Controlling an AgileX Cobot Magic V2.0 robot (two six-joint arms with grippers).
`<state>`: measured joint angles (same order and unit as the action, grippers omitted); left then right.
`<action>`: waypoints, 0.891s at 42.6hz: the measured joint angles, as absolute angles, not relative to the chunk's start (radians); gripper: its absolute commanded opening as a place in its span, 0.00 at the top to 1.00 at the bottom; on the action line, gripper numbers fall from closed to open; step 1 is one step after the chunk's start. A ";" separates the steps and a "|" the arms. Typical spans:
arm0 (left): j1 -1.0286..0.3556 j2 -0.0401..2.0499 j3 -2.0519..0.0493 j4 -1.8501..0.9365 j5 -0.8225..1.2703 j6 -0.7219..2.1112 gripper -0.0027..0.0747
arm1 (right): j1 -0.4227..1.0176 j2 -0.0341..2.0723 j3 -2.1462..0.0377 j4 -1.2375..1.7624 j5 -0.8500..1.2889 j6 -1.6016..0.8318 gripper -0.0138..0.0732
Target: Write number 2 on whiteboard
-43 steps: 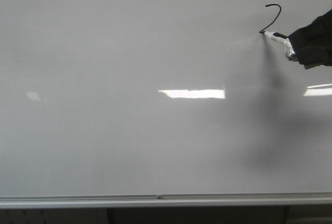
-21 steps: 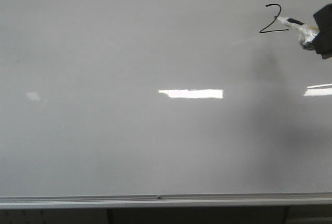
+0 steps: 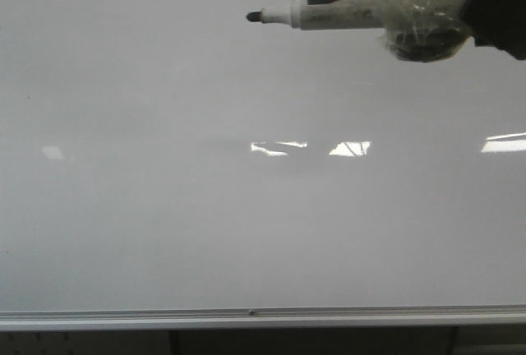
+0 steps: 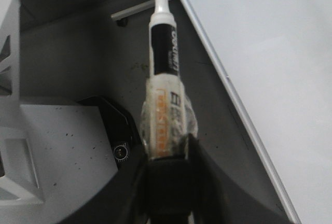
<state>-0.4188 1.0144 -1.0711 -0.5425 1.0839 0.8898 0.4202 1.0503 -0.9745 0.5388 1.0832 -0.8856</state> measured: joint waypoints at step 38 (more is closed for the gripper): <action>-0.807 1.503 -1.327 -0.595 1.042 0.980 0.38 | 0.440 1.049 -0.987 0.539 1.124 -0.900 0.81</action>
